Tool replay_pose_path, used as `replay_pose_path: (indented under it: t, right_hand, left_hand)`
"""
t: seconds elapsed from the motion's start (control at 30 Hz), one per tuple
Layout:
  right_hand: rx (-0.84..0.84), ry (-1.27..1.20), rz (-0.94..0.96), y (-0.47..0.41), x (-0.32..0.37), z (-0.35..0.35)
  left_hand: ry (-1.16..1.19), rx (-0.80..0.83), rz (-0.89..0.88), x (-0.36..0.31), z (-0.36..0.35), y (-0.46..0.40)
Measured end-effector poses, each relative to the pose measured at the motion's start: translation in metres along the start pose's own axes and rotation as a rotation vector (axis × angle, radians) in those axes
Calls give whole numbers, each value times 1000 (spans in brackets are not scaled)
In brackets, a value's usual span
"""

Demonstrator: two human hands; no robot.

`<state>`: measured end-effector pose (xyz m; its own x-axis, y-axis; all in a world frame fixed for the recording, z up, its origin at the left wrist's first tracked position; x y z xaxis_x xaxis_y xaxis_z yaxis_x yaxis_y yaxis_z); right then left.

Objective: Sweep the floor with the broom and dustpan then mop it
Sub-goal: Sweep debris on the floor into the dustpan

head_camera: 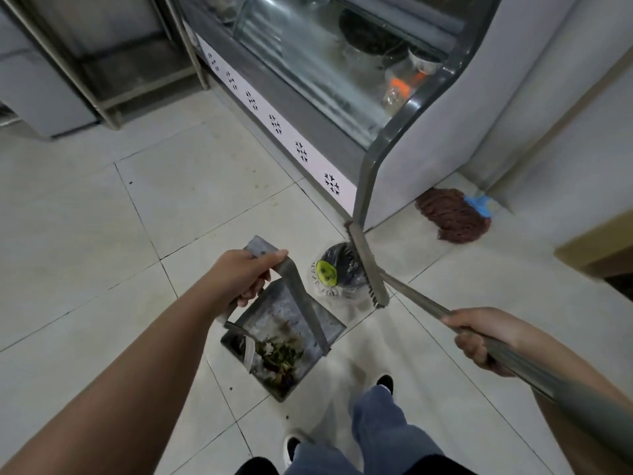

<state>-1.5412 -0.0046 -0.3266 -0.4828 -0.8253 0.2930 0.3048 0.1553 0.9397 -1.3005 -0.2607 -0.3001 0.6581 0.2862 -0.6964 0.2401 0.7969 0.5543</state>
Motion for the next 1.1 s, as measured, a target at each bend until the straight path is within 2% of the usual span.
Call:
replay_pose_path:
  t: [0.27,0.6,0.73,0.8,0.97,1.1]
  right_hand:
    - [82,-101,-128,-48,28,69]
    - [72,-109,-217,-84,47,96]
    - [37,-136,-232,-85,57,92]
    - [31,-172,-238,-85,61,90]
    - [-9,-216,-279,-82,83,87]
    - [-48,-230,-272,-88,96,80]
  left_hand:
    - [-251,148,61,-69,-63,-47]
    - [-104,286,125,-131,-113,-107]
    - [14,535,250,-132,-153,-129]
    - [83,595,284,-129,-164,-142]
    - [151,603,308,-123,-183,-170]
    - [221,537,281,-116,-198,-186]
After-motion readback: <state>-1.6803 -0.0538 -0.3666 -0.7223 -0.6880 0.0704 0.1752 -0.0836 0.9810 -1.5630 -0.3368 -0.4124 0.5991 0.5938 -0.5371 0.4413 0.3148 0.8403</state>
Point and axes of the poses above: each hand's wrist, its own y-axis away from the middle knuckle, its own z-axis out of the back of the hand, x = y × z, the point moved 7 cm from there along -y, towards the middle knuckle, and after that the axes turned 9 degrees about -x, right-handed, at the moved point
